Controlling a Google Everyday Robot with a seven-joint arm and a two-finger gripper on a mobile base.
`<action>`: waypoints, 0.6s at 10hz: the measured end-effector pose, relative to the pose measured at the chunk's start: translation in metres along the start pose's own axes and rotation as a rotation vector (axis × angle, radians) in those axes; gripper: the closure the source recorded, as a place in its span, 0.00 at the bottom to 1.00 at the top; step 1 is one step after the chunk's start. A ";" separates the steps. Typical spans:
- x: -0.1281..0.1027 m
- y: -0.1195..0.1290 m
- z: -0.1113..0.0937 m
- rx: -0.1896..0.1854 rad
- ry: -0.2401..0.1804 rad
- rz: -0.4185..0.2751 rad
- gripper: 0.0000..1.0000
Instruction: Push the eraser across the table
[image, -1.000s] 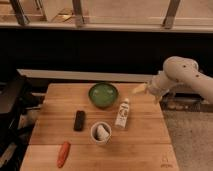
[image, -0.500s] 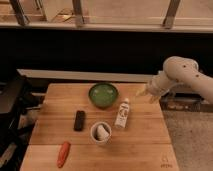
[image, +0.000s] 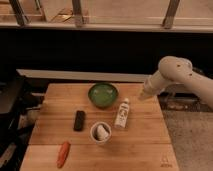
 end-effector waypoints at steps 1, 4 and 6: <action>-0.003 0.010 0.009 -0.004 0.012 -0.026 1.00; -0.007 0.046 0.039 -0.026 0.047 -0.095 1.00; -0.002 0.081 0.062 -0.052 0.085 -0.156 1.00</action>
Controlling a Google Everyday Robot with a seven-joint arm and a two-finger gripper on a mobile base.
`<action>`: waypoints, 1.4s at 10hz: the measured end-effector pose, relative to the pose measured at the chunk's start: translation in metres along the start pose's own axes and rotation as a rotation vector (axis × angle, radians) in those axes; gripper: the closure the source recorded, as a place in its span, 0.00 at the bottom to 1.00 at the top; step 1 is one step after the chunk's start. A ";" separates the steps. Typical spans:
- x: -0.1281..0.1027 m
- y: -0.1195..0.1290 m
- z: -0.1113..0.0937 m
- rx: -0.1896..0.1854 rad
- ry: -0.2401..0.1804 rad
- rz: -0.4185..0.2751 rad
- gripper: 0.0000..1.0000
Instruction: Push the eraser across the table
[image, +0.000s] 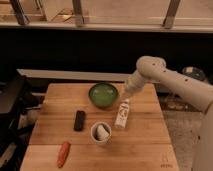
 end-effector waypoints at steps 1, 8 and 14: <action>0.003 0.018 0.011 -0.017 0.022 -0.031 1.00; 0.042 0.084 0.039 -0.089 0.124 -0.174 1.00; 0.074 0.114 0.076 -0.057 0.227 -0.304 1.00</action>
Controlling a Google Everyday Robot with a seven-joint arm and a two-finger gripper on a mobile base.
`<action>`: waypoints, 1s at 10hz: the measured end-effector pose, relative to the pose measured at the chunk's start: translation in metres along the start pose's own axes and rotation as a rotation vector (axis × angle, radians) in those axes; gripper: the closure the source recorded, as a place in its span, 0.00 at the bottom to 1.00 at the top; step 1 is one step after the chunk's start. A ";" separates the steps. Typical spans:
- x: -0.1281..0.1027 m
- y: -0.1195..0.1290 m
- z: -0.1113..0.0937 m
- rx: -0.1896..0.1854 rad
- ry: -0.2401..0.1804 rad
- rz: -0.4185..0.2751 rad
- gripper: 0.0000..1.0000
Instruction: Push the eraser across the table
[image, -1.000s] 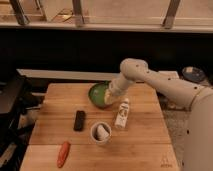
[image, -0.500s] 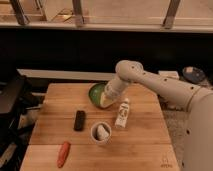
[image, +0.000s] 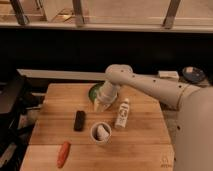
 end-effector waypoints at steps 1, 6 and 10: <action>-0.001 0.007 0.011 0.005 0.021 -0.023 1.00; -0.018 0.009 0.053 0.007 0.071 -0.039 1.00; -0.023 0.008 0.089 0.001 0.133 -0.032 1.00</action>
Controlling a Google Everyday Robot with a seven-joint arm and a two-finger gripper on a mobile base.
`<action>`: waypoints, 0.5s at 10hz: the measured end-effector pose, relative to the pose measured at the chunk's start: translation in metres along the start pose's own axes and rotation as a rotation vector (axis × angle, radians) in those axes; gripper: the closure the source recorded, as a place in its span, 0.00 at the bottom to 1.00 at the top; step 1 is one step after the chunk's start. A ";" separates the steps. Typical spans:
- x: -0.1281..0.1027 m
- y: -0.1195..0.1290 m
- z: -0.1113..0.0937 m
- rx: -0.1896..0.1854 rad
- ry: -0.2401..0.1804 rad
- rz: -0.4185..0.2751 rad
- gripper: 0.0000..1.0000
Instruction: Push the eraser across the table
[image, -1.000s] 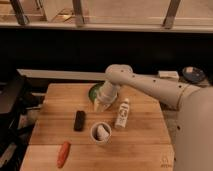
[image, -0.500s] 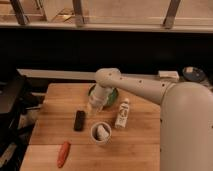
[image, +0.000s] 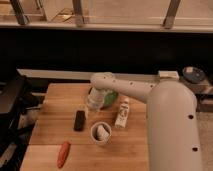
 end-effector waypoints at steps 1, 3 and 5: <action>-0.002 0.000 0.010 -0.006 0.017 0.000 1.00; -0.007 0.003 0.020 -0.012 0.037 -0.005 1.00; -0.015 0.014 0.030 -0.031 0.053 -0.027 1.00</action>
